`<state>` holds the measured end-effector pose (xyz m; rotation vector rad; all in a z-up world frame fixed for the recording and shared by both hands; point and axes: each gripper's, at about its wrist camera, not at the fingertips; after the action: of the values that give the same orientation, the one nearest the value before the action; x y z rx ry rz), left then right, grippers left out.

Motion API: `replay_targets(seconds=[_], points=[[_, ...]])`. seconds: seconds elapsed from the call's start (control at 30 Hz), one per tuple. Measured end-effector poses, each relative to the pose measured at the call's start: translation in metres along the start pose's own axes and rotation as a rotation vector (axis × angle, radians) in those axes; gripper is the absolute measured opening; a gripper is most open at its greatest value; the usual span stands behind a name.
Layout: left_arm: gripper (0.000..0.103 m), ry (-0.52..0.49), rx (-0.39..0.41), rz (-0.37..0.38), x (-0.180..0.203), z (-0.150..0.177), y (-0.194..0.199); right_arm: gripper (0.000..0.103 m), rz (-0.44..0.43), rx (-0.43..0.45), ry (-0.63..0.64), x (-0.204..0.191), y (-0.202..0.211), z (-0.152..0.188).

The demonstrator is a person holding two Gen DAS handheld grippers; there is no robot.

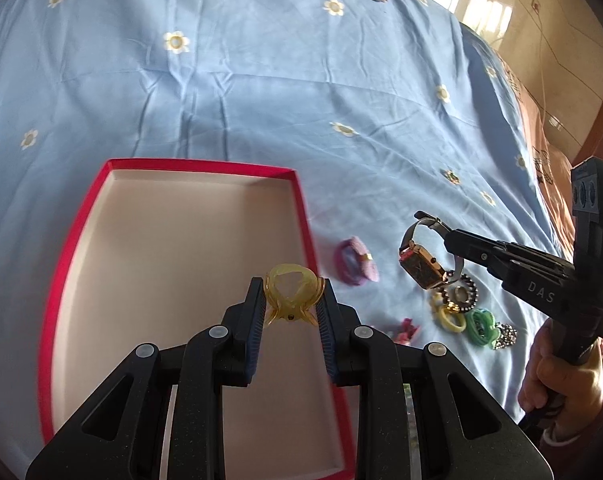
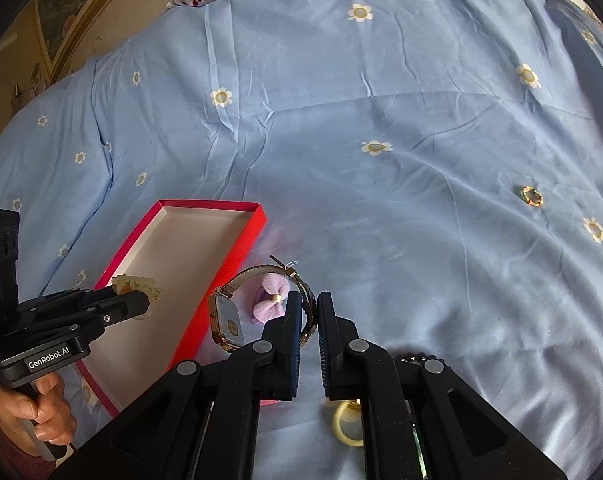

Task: Organize jewelry
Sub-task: 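Carry the yellow clip and gold watch with both grippers into the red box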

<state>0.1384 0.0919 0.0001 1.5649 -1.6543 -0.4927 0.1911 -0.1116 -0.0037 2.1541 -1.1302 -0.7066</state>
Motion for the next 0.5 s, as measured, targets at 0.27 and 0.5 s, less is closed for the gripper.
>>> replay_targets(seconds=[0.27,0.5], points=[[0.023,0.019,0.008,-0.061,-0.040,-0.010,0.004,0.007,-0.066,-0.003,0.040,-0.042,-0.021,-0.019],[0.023,0.017,-0.011,-0.111,-0.069,-0.022,-0.008,0.007,-0.114,-0.022,0.076,-0.075,-0.054,-0.035]])
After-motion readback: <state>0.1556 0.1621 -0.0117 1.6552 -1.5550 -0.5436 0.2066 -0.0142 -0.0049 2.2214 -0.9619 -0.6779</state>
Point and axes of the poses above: each gripper's, at about its wrist camera, not at the fingertips, and y roughly against the way its jaws point, x to its right, z to its underside, and after that the axes turned 7 degrees about y, right-handed
